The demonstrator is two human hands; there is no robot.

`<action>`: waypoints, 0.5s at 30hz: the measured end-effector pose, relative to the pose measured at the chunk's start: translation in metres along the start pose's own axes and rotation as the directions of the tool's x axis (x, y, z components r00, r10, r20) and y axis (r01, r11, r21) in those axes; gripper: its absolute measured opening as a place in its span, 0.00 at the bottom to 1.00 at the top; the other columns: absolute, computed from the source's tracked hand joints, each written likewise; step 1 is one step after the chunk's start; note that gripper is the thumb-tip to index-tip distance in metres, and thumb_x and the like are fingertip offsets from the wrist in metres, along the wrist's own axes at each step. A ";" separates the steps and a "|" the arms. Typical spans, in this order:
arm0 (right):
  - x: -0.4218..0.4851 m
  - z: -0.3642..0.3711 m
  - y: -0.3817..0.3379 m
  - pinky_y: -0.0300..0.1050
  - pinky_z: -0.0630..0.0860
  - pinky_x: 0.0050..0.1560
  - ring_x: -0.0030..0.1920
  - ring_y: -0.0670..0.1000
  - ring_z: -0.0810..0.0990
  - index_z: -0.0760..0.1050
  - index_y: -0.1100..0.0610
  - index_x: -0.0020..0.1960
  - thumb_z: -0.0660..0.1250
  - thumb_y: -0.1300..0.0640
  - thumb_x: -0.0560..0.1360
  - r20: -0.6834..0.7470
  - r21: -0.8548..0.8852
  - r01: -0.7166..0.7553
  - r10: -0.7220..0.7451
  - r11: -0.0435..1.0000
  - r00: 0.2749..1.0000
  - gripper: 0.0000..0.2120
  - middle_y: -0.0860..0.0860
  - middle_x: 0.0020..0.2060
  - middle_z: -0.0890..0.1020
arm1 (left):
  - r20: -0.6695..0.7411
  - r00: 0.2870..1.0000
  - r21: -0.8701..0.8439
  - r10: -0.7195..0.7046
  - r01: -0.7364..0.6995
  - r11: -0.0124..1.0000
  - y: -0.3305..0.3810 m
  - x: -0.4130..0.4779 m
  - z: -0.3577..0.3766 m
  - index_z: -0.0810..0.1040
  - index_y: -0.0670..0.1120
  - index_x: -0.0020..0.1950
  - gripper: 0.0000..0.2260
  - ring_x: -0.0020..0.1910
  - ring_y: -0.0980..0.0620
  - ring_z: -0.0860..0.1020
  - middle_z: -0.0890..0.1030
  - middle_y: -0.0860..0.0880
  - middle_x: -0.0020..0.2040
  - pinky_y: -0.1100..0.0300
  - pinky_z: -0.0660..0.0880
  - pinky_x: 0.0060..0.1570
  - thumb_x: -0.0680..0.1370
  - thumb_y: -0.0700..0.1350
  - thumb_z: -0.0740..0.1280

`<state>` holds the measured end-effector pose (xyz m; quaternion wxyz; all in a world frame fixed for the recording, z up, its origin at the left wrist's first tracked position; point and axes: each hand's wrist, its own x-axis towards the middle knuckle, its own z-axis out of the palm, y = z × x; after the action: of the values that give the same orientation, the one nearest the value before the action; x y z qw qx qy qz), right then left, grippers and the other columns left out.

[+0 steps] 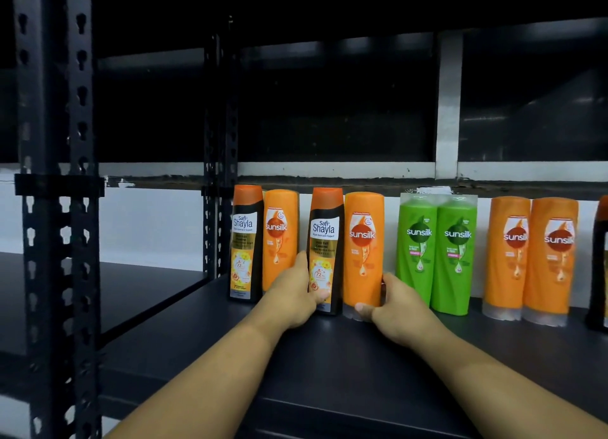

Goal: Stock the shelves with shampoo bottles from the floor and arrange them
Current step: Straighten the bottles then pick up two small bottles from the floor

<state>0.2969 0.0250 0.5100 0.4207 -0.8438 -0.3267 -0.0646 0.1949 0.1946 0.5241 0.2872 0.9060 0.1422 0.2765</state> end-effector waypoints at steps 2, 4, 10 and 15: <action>0.000 0.001 0.001 0.45 0.73 0.60 0.59 0.50 0.78 0.69 0.53 0.70 0.76 0.53 0.74 -0.006 -0.018 0.007 -0.007 1.000 1.000 0.29 0.50 0.64 0.79 | 0.000 1.000 0.009 -0.006 0.006 1.000 -0.001 0.001 0.001 0.62 0.52 0.76 0.27 0.67 0.49 0.75 0.76 0.50 0.69 0.56 0.71 0.62 0.81 0.45 0.71; 0.000 0.002 0.001 0.49 0.74 0.63 0.62 0.53 0.79 0.69 0.53 0.70 0.76 0.53 0.73 -0.017 -0.035 0.010 -0.011 0.999 1.000 0.29 0.51 0.64 0.79 | -0.002 1.000 0.014 -0.008 0.008 1.000 -0.002 0.001 0.001 0.62 0.51 0.75 0.26 0.67 0.49 0.76 0.76 0.50 0.68 0.56 0.71 0.62 0.81 0.45 0.71; 0.002 0.004 0.001 0.49 0.77 0.62 0.60 0.54 0.80 0.71 0.54 0.70 0.77 0.53 0.72 -0.055 -0.073 0.029 -0.033 0.997 0.998 0.29 0.52 0.63 0.81 | -0.014 1.000 0.028 -0.017 0.017 0.999 -0.003 0.003 0.003 0.62 0.51 0.76 0.27 0.67 0.48 0.76 0.76 0.49 0.69 0.52 0.74 0.64 0.81 0.45 0.70; 0.004 0.006 0.000 0.48 0.77 0.62 0.61 0.54 0.80 0.70 0.55 0.70 0.76 0.52 0.73 -0.067 -0.102 0.028 -0.034 0.994 0.997 0.28 0.52 0.63 0.80 | 0.006 1.000 0.029 -0.018 0.018 0.999 -0.005 0.003 0.002 0.60 0.51 0.77 0.27 0.67 0.48 0.76 0.76 0.49 0.69 0.53 0.74 0.64 0.82 0.46 0.69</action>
<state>0.2991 0.0312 0.5074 0.3876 -0.8561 -0.3215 -0.1164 0.1979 0.1985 0.5212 0.2768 0.9097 0.1536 0.2689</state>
